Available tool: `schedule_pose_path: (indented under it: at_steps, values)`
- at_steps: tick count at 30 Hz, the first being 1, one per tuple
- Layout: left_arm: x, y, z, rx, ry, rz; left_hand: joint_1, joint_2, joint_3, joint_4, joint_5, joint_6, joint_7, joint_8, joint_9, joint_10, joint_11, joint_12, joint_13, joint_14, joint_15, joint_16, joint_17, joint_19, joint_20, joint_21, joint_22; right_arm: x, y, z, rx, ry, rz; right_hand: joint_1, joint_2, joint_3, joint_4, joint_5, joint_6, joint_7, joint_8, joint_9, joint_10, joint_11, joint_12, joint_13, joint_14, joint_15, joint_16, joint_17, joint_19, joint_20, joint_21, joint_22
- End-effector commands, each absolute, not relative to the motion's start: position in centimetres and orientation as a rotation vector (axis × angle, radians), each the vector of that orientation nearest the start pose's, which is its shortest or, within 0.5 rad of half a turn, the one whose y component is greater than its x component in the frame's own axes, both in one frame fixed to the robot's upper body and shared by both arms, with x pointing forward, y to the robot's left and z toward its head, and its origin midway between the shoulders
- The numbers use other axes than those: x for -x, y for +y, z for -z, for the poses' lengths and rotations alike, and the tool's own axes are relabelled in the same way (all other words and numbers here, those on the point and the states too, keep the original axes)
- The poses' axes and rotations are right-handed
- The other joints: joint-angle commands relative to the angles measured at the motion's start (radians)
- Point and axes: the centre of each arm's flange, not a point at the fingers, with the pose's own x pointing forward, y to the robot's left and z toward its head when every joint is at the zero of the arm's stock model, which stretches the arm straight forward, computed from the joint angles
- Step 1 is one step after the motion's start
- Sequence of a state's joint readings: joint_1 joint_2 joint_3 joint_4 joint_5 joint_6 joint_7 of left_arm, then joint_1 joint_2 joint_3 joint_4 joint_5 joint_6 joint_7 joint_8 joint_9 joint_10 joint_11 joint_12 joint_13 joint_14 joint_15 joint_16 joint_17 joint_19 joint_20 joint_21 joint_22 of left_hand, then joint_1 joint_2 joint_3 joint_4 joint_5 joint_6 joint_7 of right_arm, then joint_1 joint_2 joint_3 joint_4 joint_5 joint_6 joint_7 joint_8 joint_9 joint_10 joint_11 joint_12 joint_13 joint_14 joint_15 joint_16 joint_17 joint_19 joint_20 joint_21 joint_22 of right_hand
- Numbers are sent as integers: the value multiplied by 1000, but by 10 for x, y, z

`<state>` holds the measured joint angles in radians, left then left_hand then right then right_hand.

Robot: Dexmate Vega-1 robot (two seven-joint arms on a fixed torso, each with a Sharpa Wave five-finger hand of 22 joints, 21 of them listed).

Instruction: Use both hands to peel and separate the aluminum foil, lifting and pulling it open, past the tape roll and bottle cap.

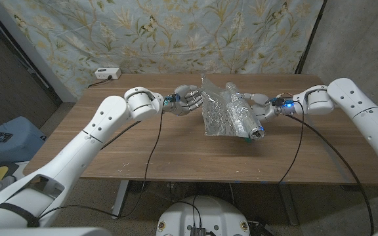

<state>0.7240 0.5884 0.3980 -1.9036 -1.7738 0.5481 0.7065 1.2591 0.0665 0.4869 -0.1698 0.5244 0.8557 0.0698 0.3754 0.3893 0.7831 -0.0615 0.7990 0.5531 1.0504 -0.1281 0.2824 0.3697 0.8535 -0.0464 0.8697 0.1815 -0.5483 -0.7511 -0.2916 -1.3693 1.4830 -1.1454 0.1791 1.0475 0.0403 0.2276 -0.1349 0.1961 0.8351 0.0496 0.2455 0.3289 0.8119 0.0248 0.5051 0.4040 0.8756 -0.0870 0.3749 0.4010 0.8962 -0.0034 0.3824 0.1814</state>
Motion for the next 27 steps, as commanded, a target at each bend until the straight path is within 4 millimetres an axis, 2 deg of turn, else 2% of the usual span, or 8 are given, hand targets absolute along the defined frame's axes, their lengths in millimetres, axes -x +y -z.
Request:
schedule_pose_path:
  at_steps: [1, 15, 27]
  values:
    - [-557, 141, -46, 561, 203, 464, 5, 0, 6, 2, -1, 5, 0, 0, 1, 25, -19, 5, 9, 7, -5, -1, 6, -8, -1, 10, 1, -602, -289, -18, -457, 414, -806, -49, 70, 6, 9, 0, -4, -5, -1, 3, 5, 6, 2, 3, -1, 2, 1, 5, -4, 6, -3, 1]
    - [-557, 153, -60, 555, 161, 432, 7, -1, 6, 2, -1, 4, 2, -1, 3, 27, -18, 3, 9, 7, -5, -1, 11, -9, -2, 18, 0, -612, -281, -21, -504, 350, -875, -40, 75, 8, -1, 1, -5, -6, -6, 0, 1, 0, 1, 4, -9, -1, 1, 11, -10, 5, -7, 1]
    - [-558, 158, -64, 547, 158, 412, 8, -3, 5, 2, -2, 10, 0, 0, 4, 30, -19, 1, 9, 9, -7, -1, 14, -11, -4, 23, 0, -619, -277, -22, -531, 315, -912, -73, 62, -10, 11, -5, -16, 0, -16, -3, -14, 12, -5, 4, -24, 12, -7, 12, -15, 12, -10, 1]
